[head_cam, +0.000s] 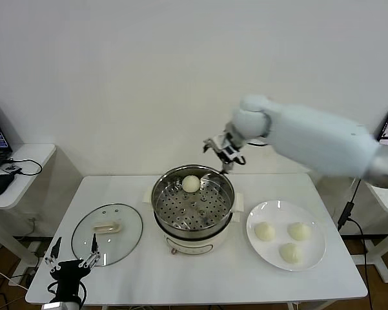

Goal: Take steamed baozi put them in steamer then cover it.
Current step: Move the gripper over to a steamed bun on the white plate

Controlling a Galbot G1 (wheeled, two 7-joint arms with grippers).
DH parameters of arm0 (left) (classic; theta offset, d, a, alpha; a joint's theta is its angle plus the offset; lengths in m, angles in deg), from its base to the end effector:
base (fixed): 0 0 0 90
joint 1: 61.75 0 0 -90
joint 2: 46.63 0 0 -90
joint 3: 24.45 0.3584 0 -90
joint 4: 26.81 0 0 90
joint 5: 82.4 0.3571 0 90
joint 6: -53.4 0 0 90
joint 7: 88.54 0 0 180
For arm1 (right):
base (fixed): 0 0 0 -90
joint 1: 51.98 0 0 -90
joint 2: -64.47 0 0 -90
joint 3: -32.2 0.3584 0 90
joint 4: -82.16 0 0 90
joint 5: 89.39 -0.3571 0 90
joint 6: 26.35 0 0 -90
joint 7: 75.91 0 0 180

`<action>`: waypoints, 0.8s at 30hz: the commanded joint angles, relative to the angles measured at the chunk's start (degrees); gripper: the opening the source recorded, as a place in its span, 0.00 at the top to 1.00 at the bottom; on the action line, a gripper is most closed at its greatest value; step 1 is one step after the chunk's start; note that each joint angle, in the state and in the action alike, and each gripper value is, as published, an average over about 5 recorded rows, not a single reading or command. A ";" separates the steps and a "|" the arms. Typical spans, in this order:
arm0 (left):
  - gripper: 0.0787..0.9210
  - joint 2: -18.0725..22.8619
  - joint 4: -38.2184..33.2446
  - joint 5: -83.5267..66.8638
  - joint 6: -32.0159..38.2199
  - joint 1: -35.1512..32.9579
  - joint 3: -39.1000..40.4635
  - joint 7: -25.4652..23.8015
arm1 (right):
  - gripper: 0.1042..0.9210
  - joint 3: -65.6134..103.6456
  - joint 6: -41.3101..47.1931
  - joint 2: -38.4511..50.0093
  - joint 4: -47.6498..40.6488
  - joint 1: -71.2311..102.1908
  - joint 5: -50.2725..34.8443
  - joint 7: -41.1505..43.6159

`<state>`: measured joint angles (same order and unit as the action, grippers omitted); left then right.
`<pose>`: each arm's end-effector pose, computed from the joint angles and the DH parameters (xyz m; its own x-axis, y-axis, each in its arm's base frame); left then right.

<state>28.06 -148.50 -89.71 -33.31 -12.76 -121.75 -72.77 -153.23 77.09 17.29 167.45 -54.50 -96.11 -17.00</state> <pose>0.1260 0.0823 -0.3144 -0.9731 -0.2257 0.0472 -0.2142 0.9605 0.1776 0.5262 -0.0037 -0.0106 -0.3658 -0.2635 0.8926 -0.7988 -0.4033 -0.4464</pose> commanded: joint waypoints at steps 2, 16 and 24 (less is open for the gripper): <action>0.12 -0.46 -0.23 0.77 -0.08 -0.27 0.54 -0.03 | 0.12 0.44 8.83 22.46 13.95 3.01 -2.41 1.67; 0.12 0.04 0.10 1.50 -0.24 -0.14 0.59 -0.19 | 0.12 10.76 5.24 25.19 11.04 25.18 9.59 1.11; 0.12 0.39 0.80 1.77 -0.46 0.18 0.33 -0.24 | 0.12 17.76 4.19 20.46 5.79 36.46 13.01 0.04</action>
<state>28.31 -147.99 -88.14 -33.74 -12.62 -121.34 -73.00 -142.08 81.13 37.67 175.38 -30.30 -87.04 -16.85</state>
